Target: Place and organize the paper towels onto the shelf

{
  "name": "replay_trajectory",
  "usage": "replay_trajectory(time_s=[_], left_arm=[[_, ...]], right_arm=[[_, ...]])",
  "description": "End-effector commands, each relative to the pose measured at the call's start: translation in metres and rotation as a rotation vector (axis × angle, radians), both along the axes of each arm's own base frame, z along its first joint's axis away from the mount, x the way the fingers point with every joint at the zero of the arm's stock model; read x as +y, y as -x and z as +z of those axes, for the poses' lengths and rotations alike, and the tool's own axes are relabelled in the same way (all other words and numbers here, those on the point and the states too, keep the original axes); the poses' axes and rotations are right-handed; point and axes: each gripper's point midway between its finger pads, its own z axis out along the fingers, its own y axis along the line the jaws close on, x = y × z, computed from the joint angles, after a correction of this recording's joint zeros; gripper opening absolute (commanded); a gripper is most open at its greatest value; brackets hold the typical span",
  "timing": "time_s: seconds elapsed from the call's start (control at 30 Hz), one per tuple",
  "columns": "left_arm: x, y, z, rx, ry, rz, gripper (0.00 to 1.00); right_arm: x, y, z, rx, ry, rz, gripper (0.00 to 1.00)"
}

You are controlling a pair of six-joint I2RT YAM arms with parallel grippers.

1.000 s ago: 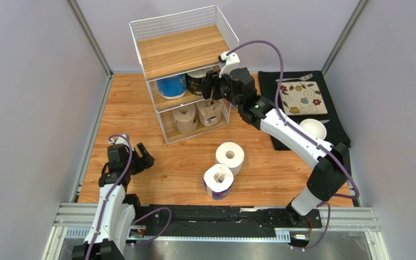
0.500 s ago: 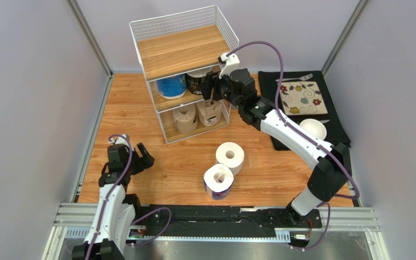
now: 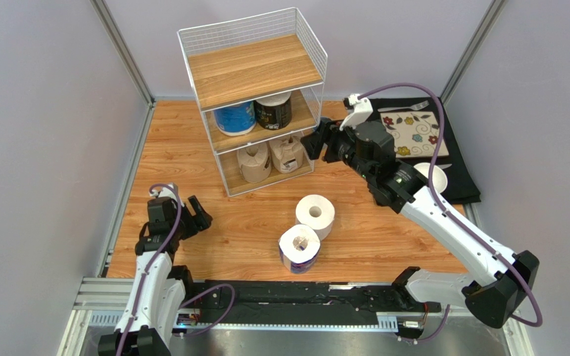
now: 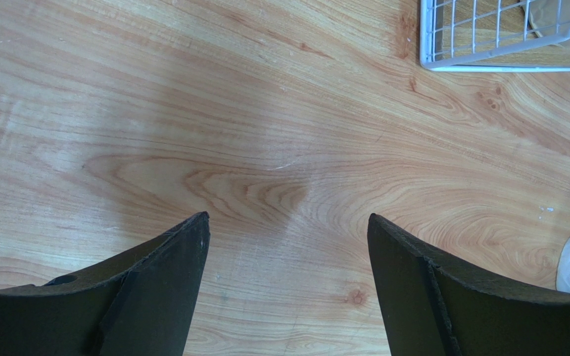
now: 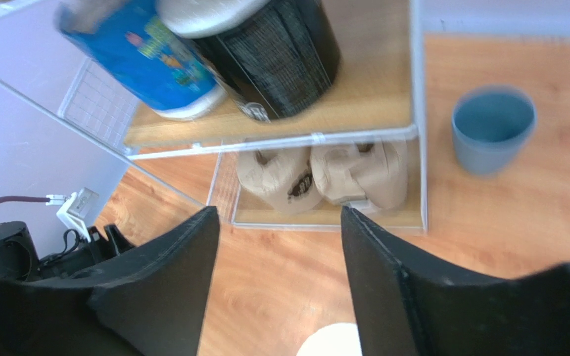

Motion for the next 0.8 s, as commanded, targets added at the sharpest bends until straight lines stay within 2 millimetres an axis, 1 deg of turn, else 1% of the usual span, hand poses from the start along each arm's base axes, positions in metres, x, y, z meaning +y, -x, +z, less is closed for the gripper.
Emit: replay_trajectory(time_s=[0.0, 0.03, 0.07, 0.1, 0.17, 0.2, 0.23, 0.3, 0.33, 0.43, 0.5, 0.67, 0.77], left_arm=[[-0.001, -0.003, 0.002, -0.018, 0.009, 0.001, 0.86], [0.0, -0.003, 0.002, -0.017, 0.009, 0.001, 0.86], [0.0, -0.003, 0.002, -0.018, 0.009, 0.002, 0.86], [0.0, -0.003, 0.002, -0.018, 0.008, 0.0, 0.86], [-0.001, -0.003, 0.002, -0.023, 0.01, 0.0, 0.86], [-0.001, -0.004, 0.003, -0.023, 0.011, -0.001, 0.86], [-0.001, -0.004, 0.003, -0.023, 0.013, -0.003, 0.86], [-0.002, -0.004, 0.003, -0.025, 0.013, -0.006, 0.86], [-0.002, -0.004, 0.003, -0.024, 0.015, -0.008, 0.86], [-0.002, -0.004, 0.003, -0.024, 0.015, -0.008, 0.86], [-0.003, -0.003, 0.002, -0.021, 0.017, -0.009, 0.86], [-0.002, -0.004, 0.002, -0.024, 0.015, -0.006, 0.86], [-0.002, -0.004, 0.003, -0.025, 0.015, -0.006, 0.86]], right_arm=[[-0.034, 0.031, -0.071, 0.335, 0.071, -0.154, 0.68], [-0.037, 0.038, -0.082, 0.387, 0.074, -0.17, 0.68], [-0.044, 0.048, -0.096, 0.437, 0.112, -0.182, 0.7], [-0.043, 0.059, -0.111, 0.47, 0.141, -0.173, 0.7], [-0.047, 0.072, -0.123, 0.506, 0.161, -0.176, 0.71], [-0.045, 0.083, -0.138, 0.53, 0.188, -0.159, 0.71], [-0.044, 0.088, -0.141, 0.533, 0.189, -0.148, 0.71], [-0.043, 0.101, -0.159, 0.574, 0.207, -0.142, 0.71], [-0.043, 0.104, -0.163, 0.585, 0.206, -0.137, 0.71], [-0.044, 0.111, -0.173, 0.607, 0.202, -0.145, 0.71], [-0.044, 0.112, -0.175, 0.607, 0.201, -0.149, 0.7], [-0.046, 0.11, -0.186, 0.612, 0.218, -0.168, 0.71], [-0.047, 0.106, -0.193, 0.615, 0.222, -0.197, 0.7]])
